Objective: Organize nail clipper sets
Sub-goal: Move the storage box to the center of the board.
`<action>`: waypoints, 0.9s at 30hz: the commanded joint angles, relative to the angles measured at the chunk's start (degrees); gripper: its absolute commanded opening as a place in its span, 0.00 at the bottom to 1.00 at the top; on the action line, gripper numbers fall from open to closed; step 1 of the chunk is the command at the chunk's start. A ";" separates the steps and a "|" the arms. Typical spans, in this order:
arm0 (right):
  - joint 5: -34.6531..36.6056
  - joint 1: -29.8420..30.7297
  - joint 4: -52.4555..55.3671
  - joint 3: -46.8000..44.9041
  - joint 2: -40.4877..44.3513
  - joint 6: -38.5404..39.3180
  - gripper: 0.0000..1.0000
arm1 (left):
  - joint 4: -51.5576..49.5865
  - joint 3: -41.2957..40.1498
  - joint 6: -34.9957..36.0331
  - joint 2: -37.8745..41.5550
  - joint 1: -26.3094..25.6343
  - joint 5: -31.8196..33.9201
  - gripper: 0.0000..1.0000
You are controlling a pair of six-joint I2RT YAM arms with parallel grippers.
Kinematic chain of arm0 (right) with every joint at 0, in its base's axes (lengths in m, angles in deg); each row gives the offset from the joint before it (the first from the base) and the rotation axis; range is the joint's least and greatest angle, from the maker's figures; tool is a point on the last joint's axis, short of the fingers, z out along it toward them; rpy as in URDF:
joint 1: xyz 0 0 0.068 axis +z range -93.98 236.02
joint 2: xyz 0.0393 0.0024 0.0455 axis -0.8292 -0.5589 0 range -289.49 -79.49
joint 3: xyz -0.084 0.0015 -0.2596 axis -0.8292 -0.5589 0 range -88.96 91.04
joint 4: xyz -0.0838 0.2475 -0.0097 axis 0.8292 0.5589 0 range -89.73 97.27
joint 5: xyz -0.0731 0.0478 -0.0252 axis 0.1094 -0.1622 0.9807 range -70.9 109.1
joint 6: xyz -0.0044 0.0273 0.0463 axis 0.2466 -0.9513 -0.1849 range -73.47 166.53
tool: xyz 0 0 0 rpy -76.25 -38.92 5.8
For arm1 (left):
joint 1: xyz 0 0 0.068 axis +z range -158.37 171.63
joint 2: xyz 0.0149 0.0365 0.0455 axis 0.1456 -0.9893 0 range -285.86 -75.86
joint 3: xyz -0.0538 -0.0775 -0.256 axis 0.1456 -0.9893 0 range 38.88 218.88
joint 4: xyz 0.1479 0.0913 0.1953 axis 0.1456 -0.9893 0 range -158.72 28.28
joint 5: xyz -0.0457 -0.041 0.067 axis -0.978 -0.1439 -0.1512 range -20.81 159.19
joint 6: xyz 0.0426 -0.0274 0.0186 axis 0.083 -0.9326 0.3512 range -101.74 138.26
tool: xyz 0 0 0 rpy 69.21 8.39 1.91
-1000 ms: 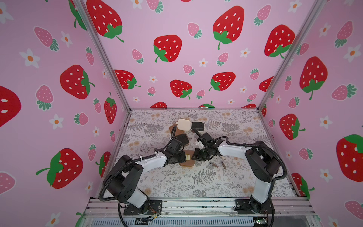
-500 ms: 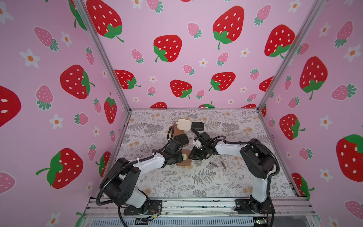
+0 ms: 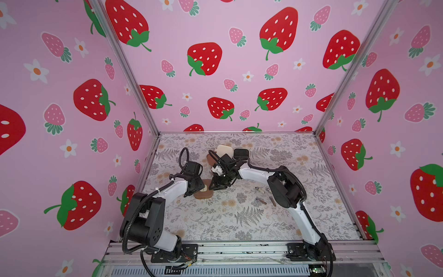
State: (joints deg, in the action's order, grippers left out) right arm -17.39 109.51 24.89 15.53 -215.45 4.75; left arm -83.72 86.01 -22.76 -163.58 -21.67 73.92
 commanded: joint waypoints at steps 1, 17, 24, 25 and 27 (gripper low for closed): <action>1.58 2.76 7.96 2.74 -4.79 3.25 0.37 | -7.62 1.21 1.11 -4.07 0.03 -0.49 0.51; 14.87 -1.53 10.04 1.34 17.07 19.36 0.57 | -17.58 15.34 3.52 11.54 -0.38 7.74 0.62; 19.79 -6.26 9.23 -16.33 34.63 19.66 0.54 | -17.03 20.63 2.67 7.45 -5.44 -1.31 0.64; 20.15 -7.22 8.96 -19.40 37.42 19.63 0.54 | -16.85 21.88 2.25 5.35 -6.56 -1.86 0.63; 20.95 -8.95 8.85 -24.49 42.35 19.85 0.54 | -17.00 24.64 1.32 0.42 -8.48 -1.80 0.60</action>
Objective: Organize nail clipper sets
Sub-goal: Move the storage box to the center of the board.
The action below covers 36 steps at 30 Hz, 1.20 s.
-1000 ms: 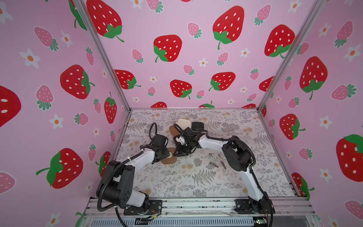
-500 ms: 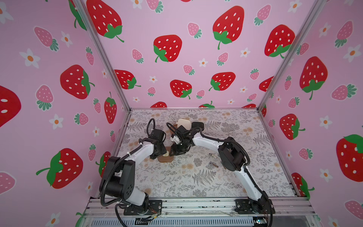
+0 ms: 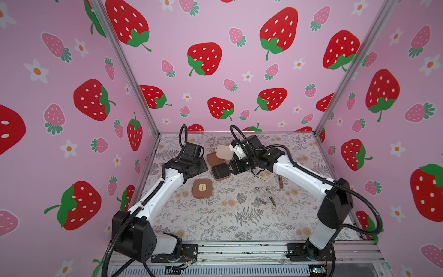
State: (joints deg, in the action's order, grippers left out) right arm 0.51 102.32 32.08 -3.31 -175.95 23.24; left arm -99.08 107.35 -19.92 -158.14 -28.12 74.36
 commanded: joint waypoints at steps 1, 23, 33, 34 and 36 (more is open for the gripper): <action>3.07 -2.64 1.66 -8.05 5.25 1.45 0.54 | -1.93 4.88 -2.19 -7.54 -2.82 -1.36 0.58; 2.55 -9.20 -0.30 -22.63 13.44 0.30 0.52 | -1.71 18.83 -5.56 -34.81 -1.81 3.75 0.33; 1.72 -9.66 1.64 -20.96 10.42 1.84 0.49 | 0.10 16.41 -6.12 -37.00 -1.53 1.60 0.07; 1.73 -9.67 1.59 -21.09 10.48 1.84 0.49 | 0.09 16.06 -6.17 -36.94 -1.59 1.42 0.07; 1.80 -9.75 1.59 -21.22 10.68 1.76 0.49 | -0.02 15.20 -6.43 -36.39 -1.65 1.20 0.01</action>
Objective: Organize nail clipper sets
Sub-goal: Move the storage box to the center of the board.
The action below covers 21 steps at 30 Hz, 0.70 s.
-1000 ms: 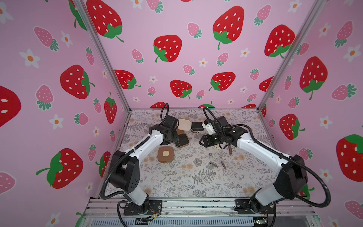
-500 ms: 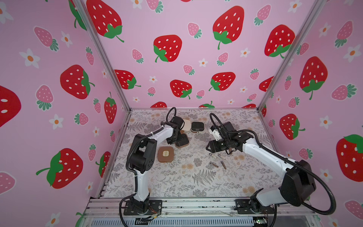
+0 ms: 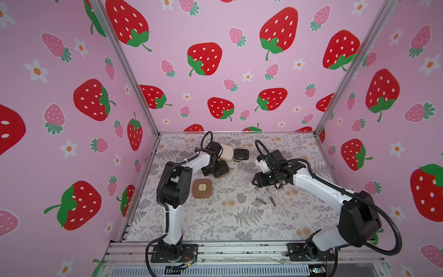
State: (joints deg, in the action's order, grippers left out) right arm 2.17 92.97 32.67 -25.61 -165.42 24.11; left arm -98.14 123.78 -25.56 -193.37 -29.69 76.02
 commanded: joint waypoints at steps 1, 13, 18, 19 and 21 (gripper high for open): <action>0.14 -0.41 1.04 1.00 0.24 1.01 0.49 | -1.15 -1.68 -0.95 -0.71 -0.18 -0.50 0.01; 0.18 -1.33 4.26 0.78 2.55 4.26 0.49 | -7.17 -11.21 -7.74 8.82 -5.95 0.22 0.00; 1.98 -1.60 4.71 -0.79 3.57 4.97 0.49 | -7.55 -14.81 -11.47 11.92 -9.49 -0.48 0.01; 2.96 -1.66 5.20 -1.08 3.65 5.08 0.50 | -7.50 -15.37 -12.07 12.28 -10.10 -0.87 0.01; 5.32 -1.96 6.27 -1.45 3.75 5.28 0.50 | -7.08 -16.23 -13.11 12.87 -11.21 -1.71 0.01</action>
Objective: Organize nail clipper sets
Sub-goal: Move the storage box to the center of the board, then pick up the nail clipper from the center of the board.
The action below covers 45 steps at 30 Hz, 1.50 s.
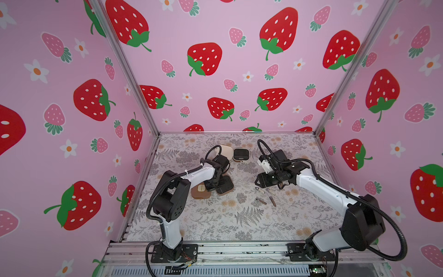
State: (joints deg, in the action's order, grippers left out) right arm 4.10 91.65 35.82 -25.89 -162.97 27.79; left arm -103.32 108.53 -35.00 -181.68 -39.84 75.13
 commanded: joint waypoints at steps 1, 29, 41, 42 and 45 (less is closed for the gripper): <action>4.96 -0.91 3.71 -1.36 1.30 1.54 0.50 | -1.27 -1.41 -4.08 1.43 -1.56 -1.45 0.01; 12.52 -19.86 2.89 4.71 -15.98 5.38 0.54 | -1.73 4.95 0.14 0.99 -3.40 -4.96 0.41; 14.03 -20.17 1.72 7.32 -22.93 5.12 0.42 | 3.00 3.74 3.99 7.09 -3.37 -6.20 0.51; 14.12 -20.17 1.72 7.33 -23.34 5.03 0.41 | 3.54 3.35 4.31 7.88 -3.34 -5.98 0.50; 14.46 -20.17 1.28 7.24 -24.00 4.86 0.37 | 4.84 2.42 5.30 9.93 -3.34 -5.80 0.50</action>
State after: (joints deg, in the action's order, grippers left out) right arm 17.52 71.85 37.00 -19.79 -186.05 32.70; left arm -99.96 111.98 -31.19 -173.53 -42.94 68.70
